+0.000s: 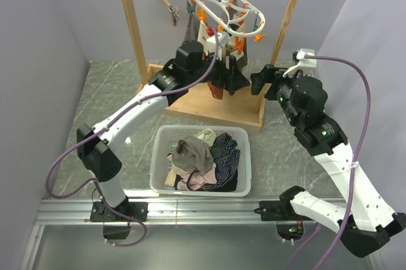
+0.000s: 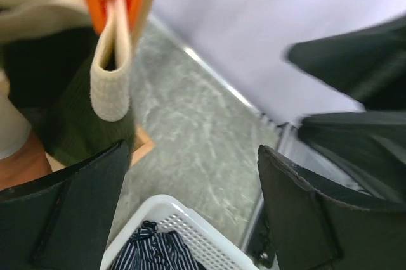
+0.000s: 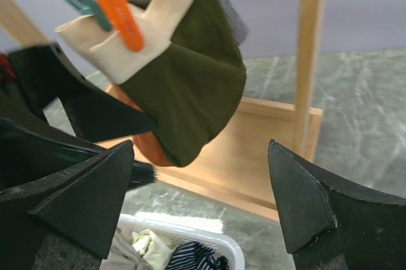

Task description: Remove the underwear clipped to the hanger

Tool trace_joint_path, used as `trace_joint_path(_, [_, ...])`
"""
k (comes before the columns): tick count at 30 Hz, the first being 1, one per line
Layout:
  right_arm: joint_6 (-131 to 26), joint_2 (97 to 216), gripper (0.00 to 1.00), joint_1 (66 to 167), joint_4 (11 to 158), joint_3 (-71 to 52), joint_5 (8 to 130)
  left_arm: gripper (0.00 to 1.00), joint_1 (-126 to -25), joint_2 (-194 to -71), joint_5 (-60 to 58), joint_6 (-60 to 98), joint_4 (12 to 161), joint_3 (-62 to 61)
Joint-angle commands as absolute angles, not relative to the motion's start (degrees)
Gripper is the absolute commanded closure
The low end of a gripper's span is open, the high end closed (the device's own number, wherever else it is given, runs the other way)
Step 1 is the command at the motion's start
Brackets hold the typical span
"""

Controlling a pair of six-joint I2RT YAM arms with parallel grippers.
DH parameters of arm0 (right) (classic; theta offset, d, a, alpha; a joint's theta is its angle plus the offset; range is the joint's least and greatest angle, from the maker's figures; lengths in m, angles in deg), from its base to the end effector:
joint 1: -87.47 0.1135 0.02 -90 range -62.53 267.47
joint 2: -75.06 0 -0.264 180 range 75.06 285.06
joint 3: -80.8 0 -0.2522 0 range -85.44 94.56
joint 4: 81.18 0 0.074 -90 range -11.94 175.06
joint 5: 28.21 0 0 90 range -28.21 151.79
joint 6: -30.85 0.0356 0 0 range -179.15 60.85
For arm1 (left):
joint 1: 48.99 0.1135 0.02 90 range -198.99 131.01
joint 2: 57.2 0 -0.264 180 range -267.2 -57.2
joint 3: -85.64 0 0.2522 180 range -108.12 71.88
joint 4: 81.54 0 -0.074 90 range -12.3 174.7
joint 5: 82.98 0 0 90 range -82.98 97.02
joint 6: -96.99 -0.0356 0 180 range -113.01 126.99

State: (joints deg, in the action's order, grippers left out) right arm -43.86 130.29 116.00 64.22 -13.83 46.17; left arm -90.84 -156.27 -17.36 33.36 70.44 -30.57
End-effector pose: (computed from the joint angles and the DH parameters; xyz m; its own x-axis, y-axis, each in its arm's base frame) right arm 0.1763 0.0850 0.4486 -0.1250 0.2211 -0.9672 -0.1982 0.9496 0.2427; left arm 0.2935 -0.2826 0.4284 -0.5300 -0.0684 -0.8452 0.7525 0.4215 -0.5060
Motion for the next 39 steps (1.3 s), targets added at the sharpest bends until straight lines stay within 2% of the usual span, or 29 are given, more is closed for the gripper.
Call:
trace_joint_path(1, [-43.16, 128.68, 0.07, 116.03, 63.17, -12.67, 40.26, 0.12, -92.41, -157.48, -6.45, 32.13, 68.09, -34.29])
trace_joint_path(6, [-43.77, 129.64, 0.07, 115.86, 63.43, -11.18, 40.43, 0.15, -92.76, -159.06, 5.85, 31.69, 69.40, -33.15])
trace_joint_path(12, [-45.00, 133.33, 0.07, 115.42, 65.02, -7.06, 42.71, 0.20, -93.11, -158.63, 9.40, 30.54, 74.50, -29.12])
trace_joint_path(16, [-45.27, 137.10, 0.08, 114.80, 66.07, -4.06, 44.73, 0.32, -93.46, -159.41, 7.46, 30.28, 76.79, -28.23])
trace_joint_path(21, [-44.92, 141.50, 0.09, 113.92, 66.33, 0.85, 46.05, 0.58, -94.95, -159.42, 4.47, 30.28, 79.78, -27.70])
trace_joint_path(22, [-44.74, 142.64, 0.10, 113.57, 66.51, 1.39, 46.58, 0.68, -95.39, -159.07, 4.30, 30.19, 79.78, -27.87])
trace_joint_path(25, [-44.83, 144.58, 0.13, 113.48, 67.39, 3.50, 48.07, 0.81, -96.97, -158.02, 4.38, 30.63, 80.13, -27.96])
trace_joint_path(31, [-44.13, 148.10, 0.15, 113.57, 66.43, 7.72, 47.47, 0.90, -99.44, -155.82, 4.47, 34.23, 82.50, -25.94])
trace_joint_path(36, [-44.21, 150.64, 0.14, 113.48, 64.40, 10.88, 43.25, 0.92, -100.49, -153.53, 6.57, 35.46, 84.26, -24.36])
trace_joint_path(39, [-45.52, 151.88, 0.14, 113.57, 63.79, 12.47, 46.13, 0.89, -100.67, -152.30, 6.84, 35.82, 85.84, -23.57])
